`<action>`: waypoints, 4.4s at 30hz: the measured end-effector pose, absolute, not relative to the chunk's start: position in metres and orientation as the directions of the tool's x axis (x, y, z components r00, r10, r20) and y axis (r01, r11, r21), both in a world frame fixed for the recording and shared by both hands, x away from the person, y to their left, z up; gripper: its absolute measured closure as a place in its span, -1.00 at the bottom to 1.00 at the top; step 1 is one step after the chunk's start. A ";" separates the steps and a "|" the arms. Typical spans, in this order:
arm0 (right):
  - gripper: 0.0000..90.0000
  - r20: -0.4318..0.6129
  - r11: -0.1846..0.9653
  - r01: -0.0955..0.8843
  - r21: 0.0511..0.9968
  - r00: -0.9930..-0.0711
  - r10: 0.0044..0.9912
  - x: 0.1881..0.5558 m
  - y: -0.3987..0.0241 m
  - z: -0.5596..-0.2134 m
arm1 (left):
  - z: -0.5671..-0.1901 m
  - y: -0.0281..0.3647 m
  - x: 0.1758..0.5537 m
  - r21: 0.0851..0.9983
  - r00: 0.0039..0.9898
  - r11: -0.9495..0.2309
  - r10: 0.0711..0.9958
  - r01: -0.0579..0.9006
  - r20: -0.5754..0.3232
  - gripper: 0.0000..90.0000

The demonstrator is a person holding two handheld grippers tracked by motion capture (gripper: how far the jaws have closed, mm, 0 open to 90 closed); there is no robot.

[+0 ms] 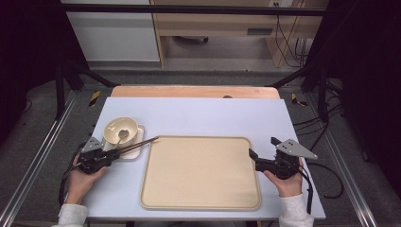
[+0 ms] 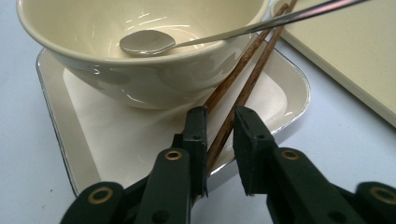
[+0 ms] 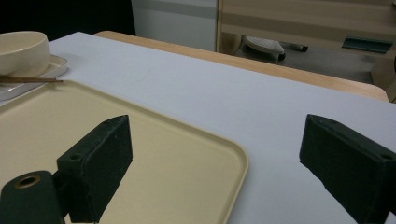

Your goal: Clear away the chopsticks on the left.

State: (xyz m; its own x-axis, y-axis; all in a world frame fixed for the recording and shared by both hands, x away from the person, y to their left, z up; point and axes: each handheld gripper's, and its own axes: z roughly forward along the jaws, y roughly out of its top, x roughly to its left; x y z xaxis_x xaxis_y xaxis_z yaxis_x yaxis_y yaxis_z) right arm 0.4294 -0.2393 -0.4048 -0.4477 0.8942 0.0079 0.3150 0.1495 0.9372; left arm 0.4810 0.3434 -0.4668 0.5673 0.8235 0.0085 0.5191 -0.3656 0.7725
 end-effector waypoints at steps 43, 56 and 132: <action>-0.81 0.025 0.127 0.311 0.942 -0.442 0.897 0.428 -0.243 -0.403 | -0.448 0.327 0.451 0.813 0.625 -0.380 0.780 0.442 0.025 0.90; -0.83 0.018 0.132 0.312 0.941 -0.436 0.900 0.427 -0.244 -0.402 | -0.433 0.307 0.421 0.834 0.624 -0.374 0.780 0.406 0.046 0.90; -0.84 0.036 0.121 0.317 0.941 -0.448 0.893 0.429 -0.242 -0.404 | -0.439 0.188 0.385 0.920 0.230 0.034 0.964 0.391 -0.133 0.89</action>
State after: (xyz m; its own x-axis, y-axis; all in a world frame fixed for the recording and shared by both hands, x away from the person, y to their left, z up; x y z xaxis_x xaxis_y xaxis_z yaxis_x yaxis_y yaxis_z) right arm 0.4290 -0.2417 -0.4039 -0.4481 0.8933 0.0359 0.3173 0.1213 0.9405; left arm 0.3848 0.1879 -0.4393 0.2303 0.9639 -0.1334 0.3908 0.0340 0.9199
